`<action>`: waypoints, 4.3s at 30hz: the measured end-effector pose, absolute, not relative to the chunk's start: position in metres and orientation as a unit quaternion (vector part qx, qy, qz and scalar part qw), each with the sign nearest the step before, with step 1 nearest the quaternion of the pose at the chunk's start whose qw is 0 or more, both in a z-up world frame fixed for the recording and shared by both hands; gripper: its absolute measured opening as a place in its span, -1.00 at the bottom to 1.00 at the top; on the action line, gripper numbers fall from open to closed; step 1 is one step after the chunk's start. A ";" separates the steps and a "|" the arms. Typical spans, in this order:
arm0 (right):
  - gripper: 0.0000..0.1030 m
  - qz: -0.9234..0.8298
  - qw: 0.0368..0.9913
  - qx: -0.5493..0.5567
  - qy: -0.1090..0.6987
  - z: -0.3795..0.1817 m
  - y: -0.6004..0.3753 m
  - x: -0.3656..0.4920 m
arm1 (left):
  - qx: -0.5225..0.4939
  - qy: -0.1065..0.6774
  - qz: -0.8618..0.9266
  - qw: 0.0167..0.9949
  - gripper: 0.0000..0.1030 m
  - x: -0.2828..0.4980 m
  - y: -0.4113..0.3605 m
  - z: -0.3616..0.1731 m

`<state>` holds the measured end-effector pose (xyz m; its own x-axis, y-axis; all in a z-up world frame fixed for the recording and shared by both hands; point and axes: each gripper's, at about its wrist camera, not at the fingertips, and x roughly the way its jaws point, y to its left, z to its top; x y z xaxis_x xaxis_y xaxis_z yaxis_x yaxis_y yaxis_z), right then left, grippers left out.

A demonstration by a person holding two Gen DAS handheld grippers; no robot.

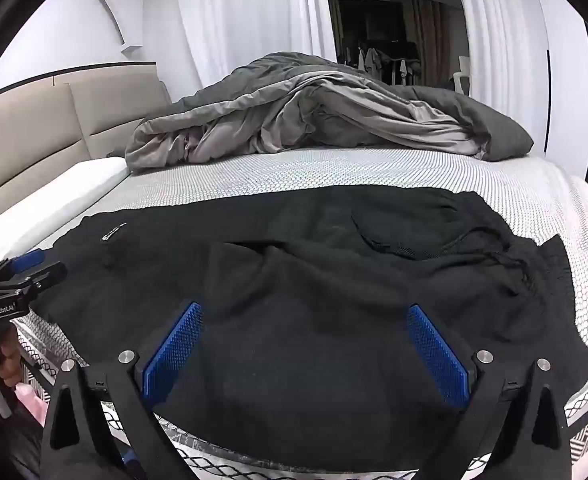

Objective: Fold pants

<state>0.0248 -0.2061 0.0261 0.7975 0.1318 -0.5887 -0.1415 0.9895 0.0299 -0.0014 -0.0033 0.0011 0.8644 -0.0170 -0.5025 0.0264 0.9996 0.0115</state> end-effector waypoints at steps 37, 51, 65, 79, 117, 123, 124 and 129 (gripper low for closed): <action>1.00 0.079 0.952 -0.014 0.295 0.029 -0.195 0.016 | 0.009 0.288 -0.013 0.957 0.99 0.019 -0.011 -0.009; 1.00 0.079 0.952 -0.020 0.295 0.026 -0.191 0.018 | 0.009 0.288 -0.014 0.957 0.99 0.020 -0.011 -0.008; 1.00 0.079 0.952 -0.021 0.296 0.026 -0.190 0.018 | 0.010 0.287 -0.013 0.958 0.99 0.019 -0.011 -0.008; 1.00 0.080 0.951 -0.021 0.299 0.025 -0.192 0.017 | 0.013 0.284 -0.012 0.959 0.99 0.019 -0.010 -0.006; 1.00 0.040 0.949 0.103 0.295 0.047 -0.327 -0.013 | -0.143 0.297 0.165 0.930 0.99 -0.061 0.254 -0.002; 1.00 0.023 0.945 0.137 0.296 0.051 -0.354 -0.019 | -0.246 0.318 0.143 0.904 0.77 -0.071 0.309 -0.021; 1.00 0.024 0.944 0.140 0.298 0.050 -0.356 -0.018 | -0.273 0.331 0.127 0.894 0.63 -0.069 0.317 -0.029; 1.00 0.022 0.938 0.141 0.316 0.045 -0.353 -0.013 | -0.372 0.333 0.064 0.864 0.31 -0.068 0.341 -0.054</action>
<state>-0.0127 -0.3532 0.0447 0.7996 0.1305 -0.5862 0.0477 0.9592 0.2786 -0.0679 0.3408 -0.0540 0.7697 -0.1377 -0.6234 -0.3576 0.7158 -0.5997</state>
